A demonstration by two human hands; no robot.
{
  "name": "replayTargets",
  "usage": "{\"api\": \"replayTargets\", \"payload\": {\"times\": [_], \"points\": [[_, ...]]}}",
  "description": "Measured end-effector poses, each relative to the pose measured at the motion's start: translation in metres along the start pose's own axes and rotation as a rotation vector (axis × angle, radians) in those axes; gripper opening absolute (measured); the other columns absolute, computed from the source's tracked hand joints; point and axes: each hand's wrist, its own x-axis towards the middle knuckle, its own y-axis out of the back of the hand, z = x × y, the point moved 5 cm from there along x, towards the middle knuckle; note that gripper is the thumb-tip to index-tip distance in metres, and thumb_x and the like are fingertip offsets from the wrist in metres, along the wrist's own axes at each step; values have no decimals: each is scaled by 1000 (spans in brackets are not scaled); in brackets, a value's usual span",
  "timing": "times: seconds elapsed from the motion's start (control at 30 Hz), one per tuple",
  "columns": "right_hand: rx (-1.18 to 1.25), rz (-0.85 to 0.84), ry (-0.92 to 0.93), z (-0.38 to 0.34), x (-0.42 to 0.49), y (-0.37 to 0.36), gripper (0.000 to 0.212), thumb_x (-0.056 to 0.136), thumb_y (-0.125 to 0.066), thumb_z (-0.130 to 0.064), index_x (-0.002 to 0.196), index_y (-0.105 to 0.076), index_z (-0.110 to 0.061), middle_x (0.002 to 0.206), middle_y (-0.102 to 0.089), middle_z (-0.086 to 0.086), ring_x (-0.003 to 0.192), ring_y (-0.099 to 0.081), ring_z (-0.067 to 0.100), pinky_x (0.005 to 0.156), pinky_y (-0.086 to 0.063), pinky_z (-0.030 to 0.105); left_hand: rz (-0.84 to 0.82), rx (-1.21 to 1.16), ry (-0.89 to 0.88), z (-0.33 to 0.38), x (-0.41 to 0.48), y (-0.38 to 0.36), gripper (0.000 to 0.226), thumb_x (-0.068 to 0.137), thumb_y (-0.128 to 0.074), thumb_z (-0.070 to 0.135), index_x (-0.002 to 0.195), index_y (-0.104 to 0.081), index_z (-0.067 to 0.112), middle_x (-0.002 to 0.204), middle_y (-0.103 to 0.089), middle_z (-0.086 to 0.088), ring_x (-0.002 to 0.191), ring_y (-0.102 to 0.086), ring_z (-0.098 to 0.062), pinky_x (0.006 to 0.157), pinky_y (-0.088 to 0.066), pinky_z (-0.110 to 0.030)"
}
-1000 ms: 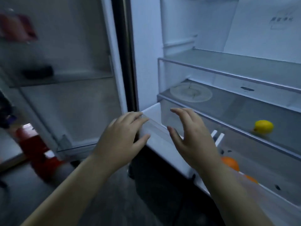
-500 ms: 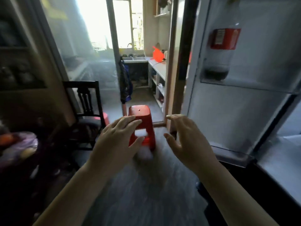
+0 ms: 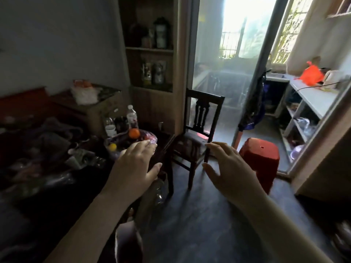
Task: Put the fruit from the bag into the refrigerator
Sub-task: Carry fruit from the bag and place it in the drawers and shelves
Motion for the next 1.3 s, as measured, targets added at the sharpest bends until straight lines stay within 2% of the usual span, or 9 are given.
{"api": "replayTargets", "payload": {"times": [0.23,0.37,0.5,0.67,0.77,1.0,1.13,1.3], "points": [[90,-76,147,11,85,-64,51,89,-56,-36,136,-45,-19,137,-46,-2,126,-44,18,99,-44,34,-31,60,161,-54,38,-41,55,85,-59,42,133,-50,16,137,-50,-1,128,-44,-20,100,-38,-39],[107,-126,223,37,138,-96,51,89,-56,-34,135,-46,-16,136,-48,0,126,-44,20,99,-39,29,-53,84,227,-71,78,-71,54,89,-56,41,137,-46,17,141,-45,0,131,-40,-19,102,-35,-38],[168,-197,284,58,184,-127,51,90,-55,-33,136,-45,-16,136,-48,0,125,-44,19,99,-39,28,-61,92,301,-89,118,-96,52,90,-53,39,135,-49,14,138,-49,-3,128,-44,-21,100,-40,-40],[192,-259,370,70,239,-176,53,90,-54,-38,138,-42,-19,138,-45,-2,127,-43,19,99,-39,28,-94,112,397,-107,137,-131,55,91,-52,40,139,-43,16,143,-44,0,132,-39,-17,105,-37,-36],[215,-334,409,62,256,-208,53,91,-53,-38,139,-41,-20,140,-44,-3,129,-41,18,101,-38,27,-134,108,473,-126,137,-147,56,92,-52,40,141,-40,17,145,-41,-1,134,-36,-17,107,-33,-35],[240,-417,478,34,318,-279,52,89,-56,-34,137,-44,-17,136,-47,-1,125,-46,21,98,-44,33,-146,100,572,-200,159,-177,54,92,-51,40,141,-40,18,144,-41,1,133,-37,-17,104,-36,-34],[204,-491,484,20,358,-333,56,90,-54,-36,140,-39,-18,141,-43,-1,129,-41,21,100,-42,33,-158,48,594,-256,184,-208,54,93,-51,40,141,-39,19,145,-39,3,132,-38,-18,101,-38,-33],[177,-610,427,-5,410,-405,54,90,-55,-34,139,-39,-20,139,-42,-2,130,-37,19,98,-38,29,-251,-52,568,-323,220,-261,54,93,-51,35,142,-38,17,143,-40,1,132,-37,-18,100,-41,-37]]}}
